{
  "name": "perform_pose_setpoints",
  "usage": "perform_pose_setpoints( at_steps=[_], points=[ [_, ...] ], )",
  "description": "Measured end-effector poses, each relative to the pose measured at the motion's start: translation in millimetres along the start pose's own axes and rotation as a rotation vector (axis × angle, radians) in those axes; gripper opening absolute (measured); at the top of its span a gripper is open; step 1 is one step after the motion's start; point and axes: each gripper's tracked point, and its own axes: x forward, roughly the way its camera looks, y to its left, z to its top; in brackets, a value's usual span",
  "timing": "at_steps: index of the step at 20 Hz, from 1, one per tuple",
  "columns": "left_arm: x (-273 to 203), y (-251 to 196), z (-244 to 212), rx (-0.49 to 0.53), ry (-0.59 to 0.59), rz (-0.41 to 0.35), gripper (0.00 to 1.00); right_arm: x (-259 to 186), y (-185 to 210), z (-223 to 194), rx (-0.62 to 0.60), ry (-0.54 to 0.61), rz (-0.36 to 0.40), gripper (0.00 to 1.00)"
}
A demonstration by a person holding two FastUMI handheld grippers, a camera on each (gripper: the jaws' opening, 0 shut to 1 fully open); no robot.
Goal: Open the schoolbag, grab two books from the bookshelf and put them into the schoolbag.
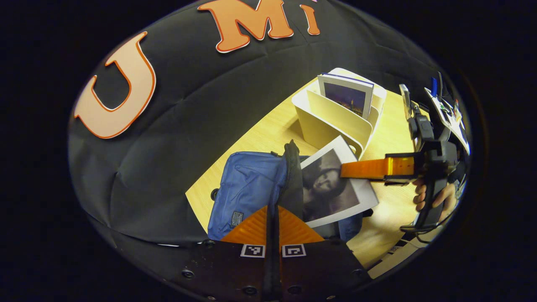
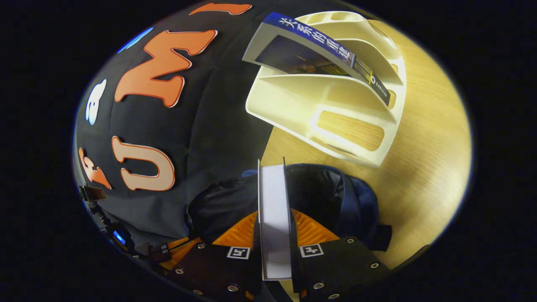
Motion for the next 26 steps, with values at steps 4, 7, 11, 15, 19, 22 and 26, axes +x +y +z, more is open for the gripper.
perform_pose_setpoints(
  at_steps=[4,7,11,15,19,22,26],
  points=[
    [-1,-2,6,0.018,-0.008,-0.005,0.0,22,3,-17,-0.006,0.016,-0.004,0.28],
    [-1,-1,7,-0.008,-0.002,-0.015,0.01,33,9,-32,-0.032,0.024,-0.014,0.4],
    [10,11,-5,-0.006,0.034,0.016,0.01,41,3,-57,-0.039,0.112,-0.046,0.33],
    [17,29,-18,-0.025,0.059,0.05,0.01,40,-4,-54,0.0,0.169,-0.091,0.38],
    [15,48,-14,0.005,0.035,0.091,0.01,28,-20,-43,0.024,0.151,-0.149,0.56],
    [5,54,-7,0.019,0.003,0.107,0.01,15,-30,-7,0.064,0.067,-0.172,0.81],
    [0,56,-5,0.031,-0.014,0.109,0.01,-13,-60,53,0.119,-0.05,-0.216,0.93]
  ],
)
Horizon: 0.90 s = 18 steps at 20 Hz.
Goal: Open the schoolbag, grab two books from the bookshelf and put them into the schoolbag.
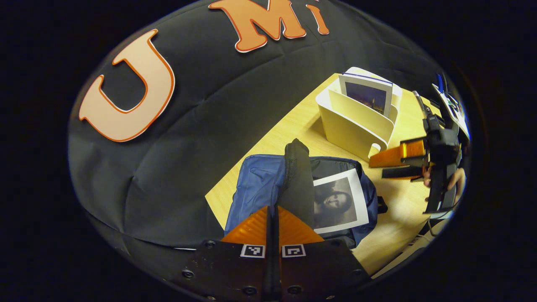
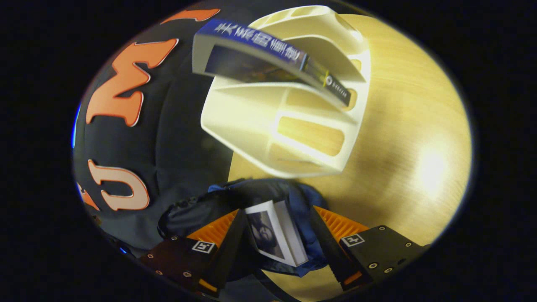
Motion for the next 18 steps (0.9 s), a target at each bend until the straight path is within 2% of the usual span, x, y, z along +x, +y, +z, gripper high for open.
perform_pose_setpoints(
  at_steps=[4,7,9,12,15,16,17,18],
  points=[
    [2,6,-1,0.012,-0.006,0.008,0.0,-49,-33,45,-0.005,-0.025,-0.012,0.94],
    [1,8,-2,0.014,-0.017,0.004,0.0,-90,-42,85,-0.062,-0.08,-0.029,0.94],
    [0,9,-2,0.002,-0.022,0.001,0.0,-119,-40,115,-0.146,-0.12,-0.055,0.95],
    [-2,12,-3,-0.01,-0.029,-0.002,0.0,-149,-19,158,-0.32,-0.177,-0.098,0.96],
    [-7,16,-5,-0.015,-0.036,-0.001,0.0,-165,26,190,-0.479,-0.2,-0.097,0.96],
    [-8,17,-7,-0.019,-0.038,0.001,0.09,-166,43,195,-0.519,-0.196,-0.092,0.96],
    [-10,20,-9,-0.022,-0.039,0.005,0.0,-164,58,199,-0.571,-0.194,-0.097,0.96],
    [-12,23,-10,-0.024,-0.041,0.008,0.0,-162,71,204,-0.632,-0.196,-0.111,0.97]
  ],
)
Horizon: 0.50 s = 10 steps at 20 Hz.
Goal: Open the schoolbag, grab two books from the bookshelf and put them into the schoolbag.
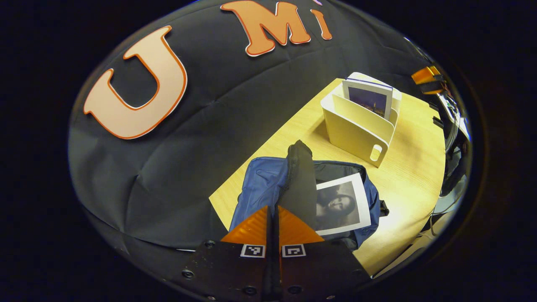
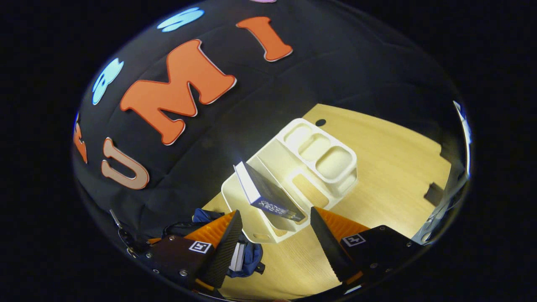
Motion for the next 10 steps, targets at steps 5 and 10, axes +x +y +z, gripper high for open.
perform_pose_setpoints(
  at_steps=[5,10],
  points=[
    [-4,2,-5,-0.019,-0.005,0.0,0.0,10,44,37,-0.279,0.047,-0.026,0.97],
    [-5,1,-6,-0.036,-0.013,-0.012,0.0,50,79,45,-0.405,0.148,-0.032,0.97]
  ],
)
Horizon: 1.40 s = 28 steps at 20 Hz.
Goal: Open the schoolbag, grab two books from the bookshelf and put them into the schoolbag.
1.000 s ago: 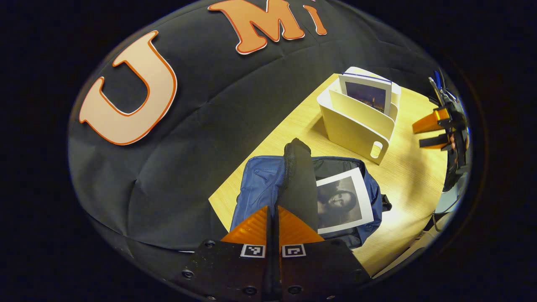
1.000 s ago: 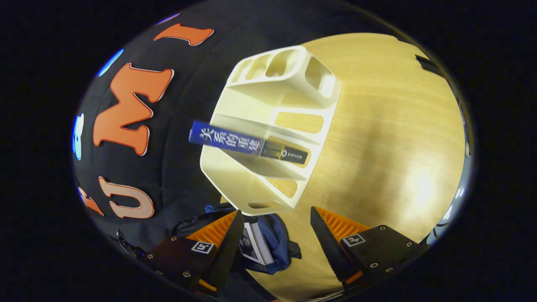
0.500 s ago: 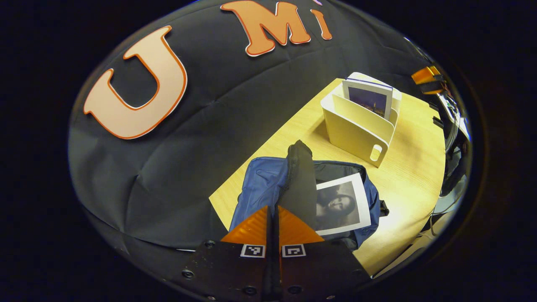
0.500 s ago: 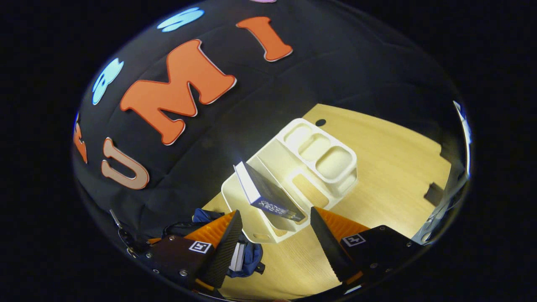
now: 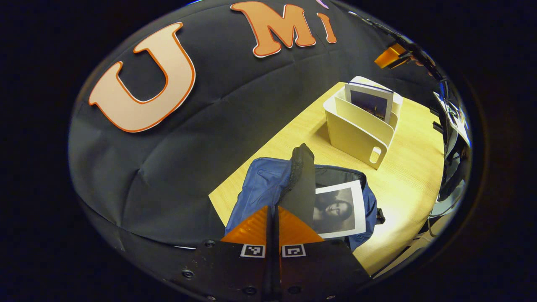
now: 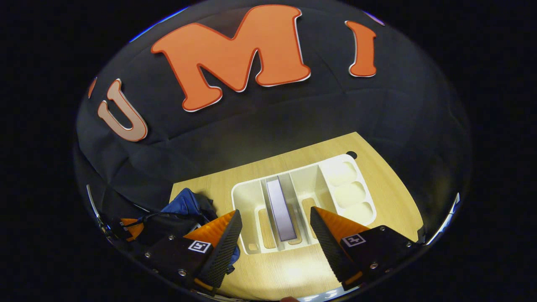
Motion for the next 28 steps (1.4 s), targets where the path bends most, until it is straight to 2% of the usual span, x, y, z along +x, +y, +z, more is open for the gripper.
perform_pose_setpoints(
  at_steps=[3,8,15,19,20,22,24,25,26,28],
  points=[
    [2,1,0,-0.015,-0.002,-0.003,0.0,31,-4,-2,-0.037,0.08,-0.027,0.97],
    [5,3,3,-0.012,-0.006,-0.002,0.0,72,-28,-23,-0.125,0.189,-0.119,0.98],
    [11,4,4,-0.01,0.009,-0.001,0.0,101,-21,-46,-0.184,0.298,-0.121,0.97],
    [12,6,4,-0.018,0.009,-0.001,0.0,112,-26,-54,-0.232,0.334,-0.153,0.82],
    [12,6,4,-0.019,0.011,0.0,0.0,115,-27,-56,-0.23,0.34,-0.158,0.55],
    [13,7,2,-0.02,0.014,-0.001,0.01,114,-20,-56,-0.21,0.341,-0.155,0.35],
    [13,6,5,-0.019,0.012,0.0,0.01,114,-21,-56,-0.204,0.339,-0.155,0.31],
    [14,6,5,-0.019,0.013,0.0,0.01,113,-21,-54,-0.203,0.336,-0.155,0.2],
    [14,6,5,-0.019,0.013,0.0,0.01,111,-19,-52,-0.202,0.328,-0.15,0.3],
    [15,6,6,-0.019,0.016,-0.003,0.01,101,-17,-45,-0.196,0.311,-0.136,0.29]
  ],
)
